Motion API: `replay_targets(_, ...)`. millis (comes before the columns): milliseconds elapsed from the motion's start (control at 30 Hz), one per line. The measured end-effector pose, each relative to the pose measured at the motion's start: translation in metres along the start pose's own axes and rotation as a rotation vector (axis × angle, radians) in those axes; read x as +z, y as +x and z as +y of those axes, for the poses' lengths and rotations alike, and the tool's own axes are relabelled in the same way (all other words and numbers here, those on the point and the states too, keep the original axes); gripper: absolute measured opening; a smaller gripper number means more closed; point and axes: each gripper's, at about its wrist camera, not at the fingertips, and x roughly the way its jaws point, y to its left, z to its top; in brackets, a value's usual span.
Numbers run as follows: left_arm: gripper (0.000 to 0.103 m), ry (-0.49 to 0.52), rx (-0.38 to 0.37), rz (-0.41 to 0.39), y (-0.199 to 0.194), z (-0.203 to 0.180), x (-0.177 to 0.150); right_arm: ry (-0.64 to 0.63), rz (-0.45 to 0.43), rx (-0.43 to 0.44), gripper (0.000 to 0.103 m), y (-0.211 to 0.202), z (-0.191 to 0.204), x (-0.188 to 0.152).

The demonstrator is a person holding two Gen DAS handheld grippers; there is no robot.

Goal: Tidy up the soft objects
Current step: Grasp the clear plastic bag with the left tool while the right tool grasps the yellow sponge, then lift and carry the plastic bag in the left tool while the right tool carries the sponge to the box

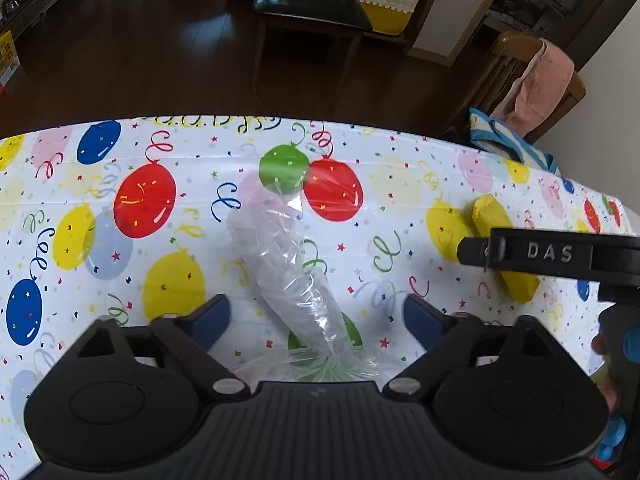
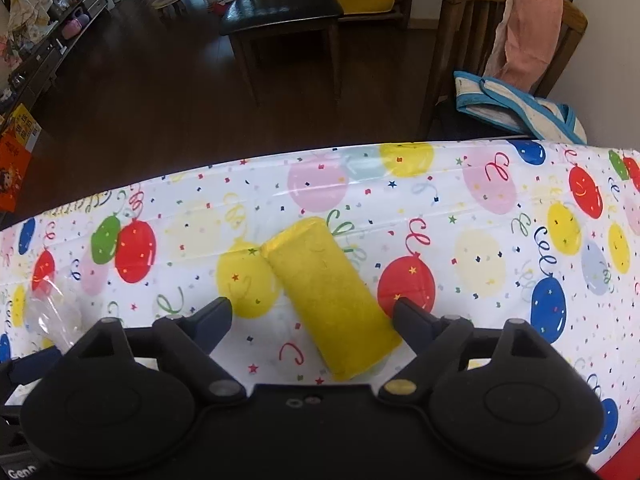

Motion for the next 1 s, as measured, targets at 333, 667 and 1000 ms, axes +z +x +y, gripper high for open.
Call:
replay_targets(333, 0.058, 0.035, 0.057, -0.033, 0.001, -0.004, -0.004, -0.029, -0.026, -0.046, 0.065, 0.003, 0.0, -0.002)
replay_targets(667, 0.036, 0.058, 0.078, -0.026, -0.006, -0.004, -0.01, -0.036, -0.059, -0.062, 0.043, -0.008, 0.006, -0.021)
replay_targets(1000, 0.036, 0.065, 0.05, -0.016, -0.026, -0.013, -0.024, 0.052, -0.11, 0.053, 0.035, -0.057, 0.006, -0.047)
